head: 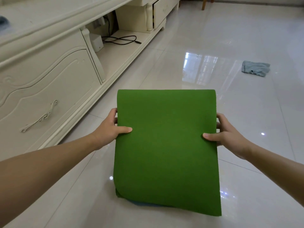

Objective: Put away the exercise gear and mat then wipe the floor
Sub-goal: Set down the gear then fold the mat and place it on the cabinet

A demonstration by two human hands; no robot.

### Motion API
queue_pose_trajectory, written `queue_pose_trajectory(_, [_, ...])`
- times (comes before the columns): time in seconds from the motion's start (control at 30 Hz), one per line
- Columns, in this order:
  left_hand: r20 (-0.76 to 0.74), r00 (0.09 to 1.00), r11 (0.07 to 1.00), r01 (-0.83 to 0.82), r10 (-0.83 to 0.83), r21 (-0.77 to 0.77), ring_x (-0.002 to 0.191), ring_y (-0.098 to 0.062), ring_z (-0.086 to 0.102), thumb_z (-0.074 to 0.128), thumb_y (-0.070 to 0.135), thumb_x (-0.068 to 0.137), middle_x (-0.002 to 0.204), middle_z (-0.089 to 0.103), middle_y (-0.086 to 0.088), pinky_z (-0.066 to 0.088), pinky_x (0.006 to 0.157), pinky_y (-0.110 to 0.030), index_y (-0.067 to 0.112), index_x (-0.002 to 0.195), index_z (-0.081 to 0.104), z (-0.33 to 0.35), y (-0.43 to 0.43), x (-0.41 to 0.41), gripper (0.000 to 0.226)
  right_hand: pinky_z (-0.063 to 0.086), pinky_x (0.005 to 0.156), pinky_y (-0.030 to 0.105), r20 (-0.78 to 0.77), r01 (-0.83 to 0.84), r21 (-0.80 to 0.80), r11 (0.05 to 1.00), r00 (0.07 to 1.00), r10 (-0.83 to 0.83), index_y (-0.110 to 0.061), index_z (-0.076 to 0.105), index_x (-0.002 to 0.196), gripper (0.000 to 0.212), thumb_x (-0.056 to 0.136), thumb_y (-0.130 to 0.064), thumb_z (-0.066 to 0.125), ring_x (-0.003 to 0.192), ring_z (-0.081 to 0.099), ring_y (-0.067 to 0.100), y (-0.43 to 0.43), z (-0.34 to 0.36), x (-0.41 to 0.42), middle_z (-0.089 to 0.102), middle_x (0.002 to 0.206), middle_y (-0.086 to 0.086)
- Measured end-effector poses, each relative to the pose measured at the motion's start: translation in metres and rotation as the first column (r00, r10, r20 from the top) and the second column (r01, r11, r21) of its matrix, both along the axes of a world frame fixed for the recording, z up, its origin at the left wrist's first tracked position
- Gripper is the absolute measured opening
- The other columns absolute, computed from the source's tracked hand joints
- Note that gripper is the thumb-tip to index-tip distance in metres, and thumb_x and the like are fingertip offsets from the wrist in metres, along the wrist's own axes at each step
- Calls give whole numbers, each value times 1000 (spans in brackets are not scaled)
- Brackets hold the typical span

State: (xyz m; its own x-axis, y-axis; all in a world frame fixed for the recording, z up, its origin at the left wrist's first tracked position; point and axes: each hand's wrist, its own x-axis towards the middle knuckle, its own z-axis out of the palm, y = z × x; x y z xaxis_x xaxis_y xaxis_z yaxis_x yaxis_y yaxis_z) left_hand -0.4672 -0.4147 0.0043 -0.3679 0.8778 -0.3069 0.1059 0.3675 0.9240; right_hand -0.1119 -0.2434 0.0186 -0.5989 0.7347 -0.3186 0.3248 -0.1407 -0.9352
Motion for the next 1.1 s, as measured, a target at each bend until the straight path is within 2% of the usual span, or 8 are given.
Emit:
queue_pose_trajectory(0.1, [18,999,999,-44,43,25,105,-24,69,82,16,73,119,66,-6,59,84,-44,33,133,41,-2,5,-3,75,58,70,38,-28,11,14,1000,1000,-11,-39,41,131,67,84,-1,69,98,69,20,8,0,-6,57,124,10])
queue_pose_trajectory(0.23, [75,994,996,-78,75,30,104,-24,69,81,19,67,120,67,-6,56,91,-47,30,133,42,-5,10,-5,78,59,73,40,-47,18,44,999,999,-16,-42,42,129,68,83,0,70,102,68,23,17,-2,-12,53,127,14])
queue_pose_trajectory(0.4, [144,987,998,-65,65,-7,109,-21,67,85,6,62,127,62,1,57,89,-44,34,135,34,-13,4,-3,94,56,85,52,-73,17,88,996,997,-11,-47,43,128,70,84,0,70,100,68,30,27,-2,-20,51,129,15])
queue_pose_trajectory(0.53, [141,989,998,-48,52,-28,110,-20,65,76,-15,70,129,58,1,59,76,-35,33,141,27,-17,0,0,98,55,88,52,-58,33,130,991,998,-26,-49,42,128,68,86,-4,69,97,69,31,30,-2,-27,51,126,13])
queue_pose_trajectory(0.7, [132,989,998,-67,68,-14,107,-21,67,76,-15,71,125,61,-2,60,76,-37,35,142,27,-17,4,-1,99,56,87,45,-48,54,140,989,998,-48,-50,40,131,66,87,-11,70,98,68,27,27,-3,-26,53,122,7])
queue_pose_trajectory(0.83, [118,991,998,-57,56,-2,113,-27,63,82,-9,66,127,59,-6,56,90,-52,41,140,29,-18,7,-4,103,56,83,36,-50,52,72,996,998,-48,-46,36,136,76,80,-12,75,99,68,21,24,-4,-18,55,124,0])
queue_pose_trajectory(0.97, [105,994,999,-43,42,7,114,-28,63,85,-2,59,128,59,-6,55,91,-53,42,138,31,-17,12,-2,106,56,80,32,-10,-84,-29,996,996,84,-35,37,139,92,65,-11,86,107,66,14,18,-8,-10,59,130,-7])
queue_pose_trajectory(1.1, [82,996,999,-45,44,8,113,-27,63,86,-1,61,126,60,-6,55,91,-52,42,137,32,-18,16,-3,103,57,81,37,-17,-106,-80,991,994,105,-44,34,137,94,64,-6,80,113,63,15,15,-12,-7,57,131,-8])
